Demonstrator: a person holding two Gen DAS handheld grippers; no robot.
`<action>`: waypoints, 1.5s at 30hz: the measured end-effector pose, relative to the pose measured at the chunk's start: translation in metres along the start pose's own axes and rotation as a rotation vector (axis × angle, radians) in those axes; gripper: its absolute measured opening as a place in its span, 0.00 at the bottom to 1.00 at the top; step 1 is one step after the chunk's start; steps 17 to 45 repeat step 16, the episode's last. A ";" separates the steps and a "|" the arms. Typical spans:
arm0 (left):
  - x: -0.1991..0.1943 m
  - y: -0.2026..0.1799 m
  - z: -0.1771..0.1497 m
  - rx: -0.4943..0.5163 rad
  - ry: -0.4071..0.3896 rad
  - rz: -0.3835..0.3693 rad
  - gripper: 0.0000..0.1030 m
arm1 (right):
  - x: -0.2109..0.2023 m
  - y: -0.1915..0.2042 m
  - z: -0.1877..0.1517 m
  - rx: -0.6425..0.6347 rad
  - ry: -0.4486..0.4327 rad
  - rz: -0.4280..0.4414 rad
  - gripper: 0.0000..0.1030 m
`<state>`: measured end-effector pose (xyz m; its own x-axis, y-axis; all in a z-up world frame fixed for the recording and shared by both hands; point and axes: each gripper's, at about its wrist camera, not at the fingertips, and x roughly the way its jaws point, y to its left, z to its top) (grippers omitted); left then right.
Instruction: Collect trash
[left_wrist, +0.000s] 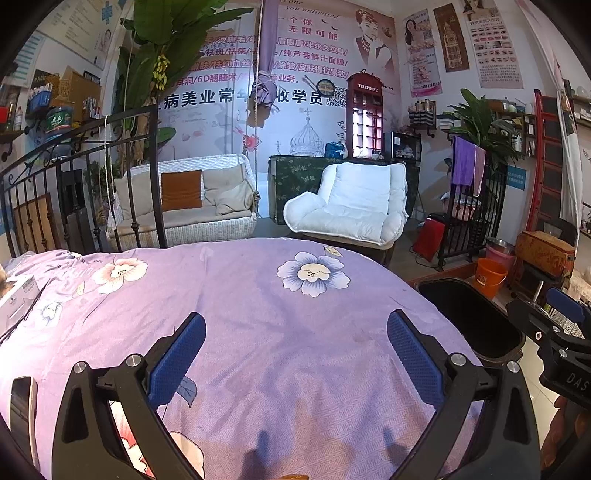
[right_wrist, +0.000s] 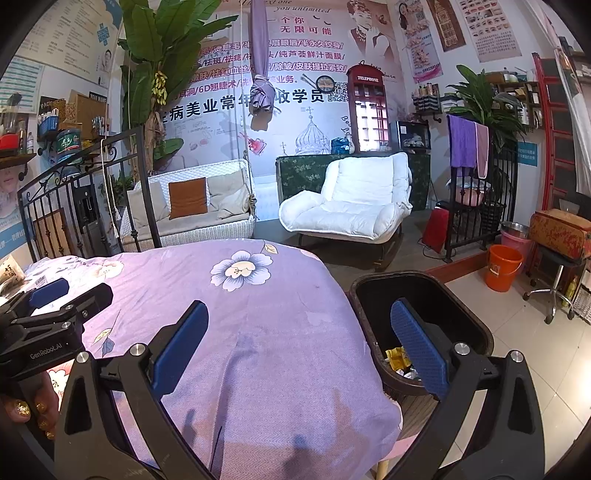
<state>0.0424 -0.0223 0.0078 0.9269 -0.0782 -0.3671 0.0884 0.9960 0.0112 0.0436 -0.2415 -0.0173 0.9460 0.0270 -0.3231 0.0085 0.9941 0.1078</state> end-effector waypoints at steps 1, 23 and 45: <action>0.000 -0.001 0.000 0.002 0.000 0.001 0.95 | 0.000 0.000 0.000 -0.001 0.001 0.001 0.95; 0.002 -0.004 -0.002 0.005 0.011 -0.008 0.95 | 0.002 0.001 0.000 -0.001 0.005 0.002 0.95; 0.002 -0.004 -0.002 0.005 0.011 -0.008 0.95 | 0.002 0.001 0.000 -0.001 0.005 0.002 0.95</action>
